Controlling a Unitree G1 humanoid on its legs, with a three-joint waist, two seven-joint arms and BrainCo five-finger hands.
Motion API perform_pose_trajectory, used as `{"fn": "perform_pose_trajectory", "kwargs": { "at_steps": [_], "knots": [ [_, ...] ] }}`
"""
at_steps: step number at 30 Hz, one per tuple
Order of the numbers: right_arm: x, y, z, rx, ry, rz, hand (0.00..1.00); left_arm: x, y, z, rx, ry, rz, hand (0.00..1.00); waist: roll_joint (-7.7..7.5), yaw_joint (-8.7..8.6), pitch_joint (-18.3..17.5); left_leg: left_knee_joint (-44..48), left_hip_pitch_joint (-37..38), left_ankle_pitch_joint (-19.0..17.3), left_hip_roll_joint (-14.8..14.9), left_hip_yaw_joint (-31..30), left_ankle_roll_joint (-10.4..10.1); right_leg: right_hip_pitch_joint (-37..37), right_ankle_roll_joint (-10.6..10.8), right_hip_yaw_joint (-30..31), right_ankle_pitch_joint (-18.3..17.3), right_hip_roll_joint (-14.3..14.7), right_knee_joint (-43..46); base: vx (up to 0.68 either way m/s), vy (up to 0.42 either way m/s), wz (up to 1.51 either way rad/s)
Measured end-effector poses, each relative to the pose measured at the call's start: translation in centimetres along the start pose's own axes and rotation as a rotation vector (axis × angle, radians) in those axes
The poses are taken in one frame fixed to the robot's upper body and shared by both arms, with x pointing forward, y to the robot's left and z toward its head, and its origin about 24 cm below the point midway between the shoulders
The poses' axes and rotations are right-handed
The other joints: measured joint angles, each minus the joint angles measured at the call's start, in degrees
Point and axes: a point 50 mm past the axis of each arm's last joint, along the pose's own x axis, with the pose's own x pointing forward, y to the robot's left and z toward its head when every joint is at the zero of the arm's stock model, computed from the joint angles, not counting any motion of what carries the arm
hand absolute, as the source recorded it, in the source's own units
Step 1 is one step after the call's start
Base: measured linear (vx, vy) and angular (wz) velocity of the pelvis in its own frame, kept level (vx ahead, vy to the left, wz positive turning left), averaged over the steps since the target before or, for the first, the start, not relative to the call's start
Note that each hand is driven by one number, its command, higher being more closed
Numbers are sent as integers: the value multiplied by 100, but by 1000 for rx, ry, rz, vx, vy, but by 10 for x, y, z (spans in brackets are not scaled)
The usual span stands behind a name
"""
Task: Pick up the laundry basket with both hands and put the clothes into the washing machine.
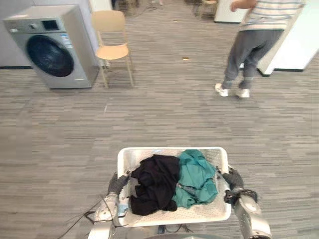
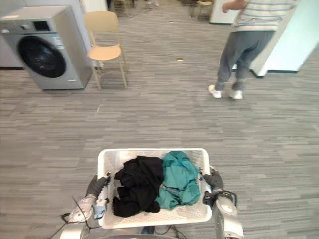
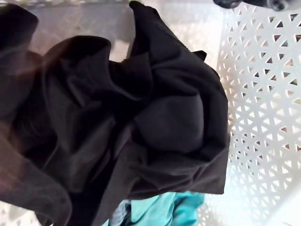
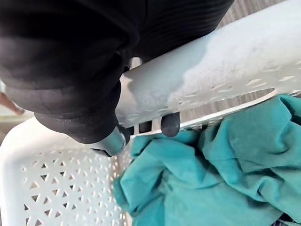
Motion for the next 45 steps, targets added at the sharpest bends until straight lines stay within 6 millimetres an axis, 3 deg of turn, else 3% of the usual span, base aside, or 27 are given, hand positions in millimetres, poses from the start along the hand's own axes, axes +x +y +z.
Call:
{"fn": "perform_pose_trajectory", "kwargs": {
  "at_steps": [2,4,5,6,9,10,11,12,13,14,15,16,17,18,19,20,24,26,27,32,37,41,43,45],
  "knots": [
    [-4,-3,-4,22,5,-17,100,-1,-2,0,9,-2,-12,100,24,-83,3,-124,358,-50,-84,-32,121,-360,146,-50,364,-3,779,420,170,22],
    [-8,-5,-1,23,-9,-25,100,0,-4,3,10,-14,-20,100,158,-193,-30,-434,824,-78,-81,-258,136,-757,25,-417,270,-222,733,444,162,20],
    [-8,-5,1,24,-19,-26,100,0,-5,6,10,-23,-21,100,181,-208,-28,-548,934,-77,-73,-317,137,-817,-153,-531,159,-294,505,381,134,34],
    [-9,-5,3,23,-32,-25,100,2,-5,8,10,-32,-21,100,206,-194,-40,-775,1182,-63,-45,-439,121,-807,-522,-696,-113,-344,-256,295,96,23],
    [-11,-5,9,30,-66,-31,100,6,-7,15,9,-58,-25,100,202,-199,-97,-1026,1508,-68,-31,-751,111,-792,-691,-717,-402,-188,-1990,385,50,46],
    [-11,-4,9,32,-68,-32,100,6,-6,16,8,-60,-24,100,187,-193,-168,-1085,1588,-112,-45,-823,32,-726,-858,-660,-96,-45,-2868,329,-1,49],
    [-11,-4,7,37,-66,-35,100,7,-6,16,9,-60,-22,100,97,-191,-213,-1133,1734,-155,-132,-923,-46,-693,-932,-701,509,41,-3504,341,-16,46],
    [-11,-4,6,38,-63,-36,100,7,-6,16,8,-58,-20,100,64,-190,-238,-1134,1794,-180,-177,-948,-90,-690,-997,-735,708,91,-3659,377,-29,44],
    [-12,-10,5,20,-51,-46,100,6,-12,8,-14,-27,-26,100,301,-210,-390,-1043,1831,-200,-110,-1120,-180,-515,-1031,-860,769,128,-3885,405,7,30],
    [-12,-12,6,4,-49,-43,100,4,-13,6,-24,-18,-26,100,409,-192,-477,-880,1780,-140,-136,-1178,-298,-296,-1094,-899,873,64,-4234,490,89,31],
    [-10,-11,10,4,-61,-38,100,4,-12,6,-31,-25,-17,100,343,-159,-466,-459,1488,-293,-163,-1259,-473,-33,-1073,-869,977,-86,-4646,383,109,22],
    [-8,-10,12,10,-67,-35,100,5,-11,8,-28,-39,-17,100,306,-181,-468,-383,1365,-375,-119,-1248,-349,16,-1070,-881,989,-162,-4755,317,75,37],
    [-3,-8,14,24,-75,-32,100,8,-10,13,-21,-62,-17,100,185,-196,-430,-444,1165,-463,60,-1306,-455,55,-1068,-932,989,-291,-4794,236,17,46],
    [0,-8,14,29,-76,-33,100,11,-10,15,-14,-67,-23,100,104,-181,-382,-829,1058,-505,278,-1417,-735,129,-1066,-965,988,-366,-4836,218,26,42],
    [0,-8,15,30,-75,-32,100,12,-10,14,-13,-61,-22,100,103,-179,-382,-1272,1083,-342,471,-1468,-900,176,-1053,-986,980,-371,-4865,205,92,20],
    [1,-5,8,40,-49,-28,100,12,-9,7,-13,-38,-17,100,76,-118,-435,-1670,1335,114,590,-1217,-751,273,-944,-969,1000,-399,-4911,193,122,-2],
    [-4,-4,-3,65,-17,-38,100,8,-1,-1,6,-8,-4,100,-103,-75,-509,-1600,1404,143,423,-1207,-712,446,-742,-947,1213,-525,-5180,159,149,-8],
    [-5,-5,-5,64,-12,-41,100,8,-2,-2,7,-5,-8,100,-82,-92,-504,-1479,1428,143,335,-1208,-712,508,-755,-941,1255,-592,-5195,109,119,-18],
    [-9,-18,-32,61,106,-83,100,8,-10,-25,24,96,-43,100,33,-377,-460,-1878,1133,284,436,-2012,-635,320,-975,-512,1391,-76,-5653,24,26,-4],
    [-9,-18,-33,60,108,-85,100,8,-9,-25,25,97,-43,100,36,-393,-458,-1875,1170,284,439,-1985,-635,304,-974,-495,1392,-73,-5655,0,0,-1],
    [-11,-23,-49,70,182,-91,100,6,-6,-38,44,153,-45,100,84,-487,-424,-2032,1192,363,461,-1857,-595,292,-964,-474,1393,-96,-5667,2,6,-9],
    [-4,-22,-49,86,188,-67,100,14,-8,-35,33,150,-54,100,109,-496,-326,-2042,1099,442,436,-2002,-621,217,-962,-622,1345,-95,-5607,16,-2,21],
    [0,-24,-43,77,168,-56,100,17,-11,-30,23,136,-63,100,185,-477,-133,-1782,1012,209,418,-2205,-755,169,-993,-745,1116,-39,-5287,20,-39,44],
    [9,-21,-30,28,140,-17,100,18,-10,-27,-21,120,-52,100,284,-298,179,-896,879,-144,529,-2115,-1140,180,-1299,-978,564,162,-4517,33,-75,44]
  ]
}}
